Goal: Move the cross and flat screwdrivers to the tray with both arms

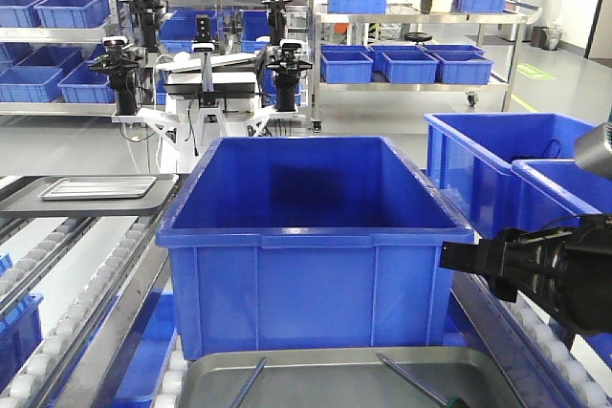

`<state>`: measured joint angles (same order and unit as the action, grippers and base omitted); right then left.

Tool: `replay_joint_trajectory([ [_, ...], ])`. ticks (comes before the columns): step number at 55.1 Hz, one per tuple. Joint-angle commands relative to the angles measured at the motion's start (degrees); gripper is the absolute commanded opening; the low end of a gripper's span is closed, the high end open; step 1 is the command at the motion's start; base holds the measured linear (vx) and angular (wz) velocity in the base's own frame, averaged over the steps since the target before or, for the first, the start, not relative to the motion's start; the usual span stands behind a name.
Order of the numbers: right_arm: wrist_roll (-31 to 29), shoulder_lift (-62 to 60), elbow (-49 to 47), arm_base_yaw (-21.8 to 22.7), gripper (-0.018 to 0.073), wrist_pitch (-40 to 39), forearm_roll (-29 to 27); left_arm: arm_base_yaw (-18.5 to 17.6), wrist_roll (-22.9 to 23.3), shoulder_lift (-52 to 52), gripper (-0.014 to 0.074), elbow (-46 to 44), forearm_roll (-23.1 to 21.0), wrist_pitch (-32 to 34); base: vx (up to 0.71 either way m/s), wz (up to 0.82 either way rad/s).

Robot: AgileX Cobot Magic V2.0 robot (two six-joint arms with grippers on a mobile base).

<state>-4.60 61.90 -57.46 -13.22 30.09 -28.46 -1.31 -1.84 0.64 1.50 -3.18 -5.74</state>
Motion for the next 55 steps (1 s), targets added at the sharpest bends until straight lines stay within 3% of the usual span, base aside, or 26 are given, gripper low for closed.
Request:
replay_joint_trajectory([
  [1, -0.3, -1.2, -1.7, 0.2, 0.0526, -3.7, -0.8, 0.2, 0.5, 0.0, -0.0006, -1.5, 0.0, 4.6, 0.0, 0.0],
  [11, -0.3, -1.2, -1.7, 0.2, 0.0524, -3.8, -0.5, 0.2, 0.5, 0.0, -0.0006, -1.5, 0.0, 4.6, 0.0, 0.0],
  [22, -0.1, -5.2, -0.1, 0.3, 0.0454, -5.7, 6.0, 0.2, 0.5, 0.0, -0.0006, -1.5, 0.0, 4.6, 0.0, 0.0],
  [27, -0.1, -10.9, 5.7, 0.9, 0.0391, -8.7, 8.1, 0.2, 0.5, 0.0, -0.0006, -1.5, 0.0, 4.6, 0.0, 0.0],
  [35, -0.1, -21.7, 17.2, 6.0, 0.0267, -11.0, 11.4, 0.2, 0.5, 0.0, -0.0006, -1.5, 0.0, 4.6, 0.0, 0.0],
  [42, -0.1, -31.1, 26.1, 8.9, 0.0132, -10.9, 19.8, 0.2, 0.5, 0.0, -0.0006, -1.5, 0.0, 4.6, 0.0, 0.0],
  [49, 1.1, -40.1, 34.3, 8.8, -0.0001, -11.3, 27.2, 0.2, 0.5, 0.0, -0.0006, -1.5, 0.0, 4.6, 0.0, 0.0],
  [55, 5.2, -47.4, 40.5, 8.8, -0.0013, -11.6, 29.9, 0.2, 0.5, 0.0, -0.0006, -1.5, 0.0, 4.6, 0.0, 0.0],
])
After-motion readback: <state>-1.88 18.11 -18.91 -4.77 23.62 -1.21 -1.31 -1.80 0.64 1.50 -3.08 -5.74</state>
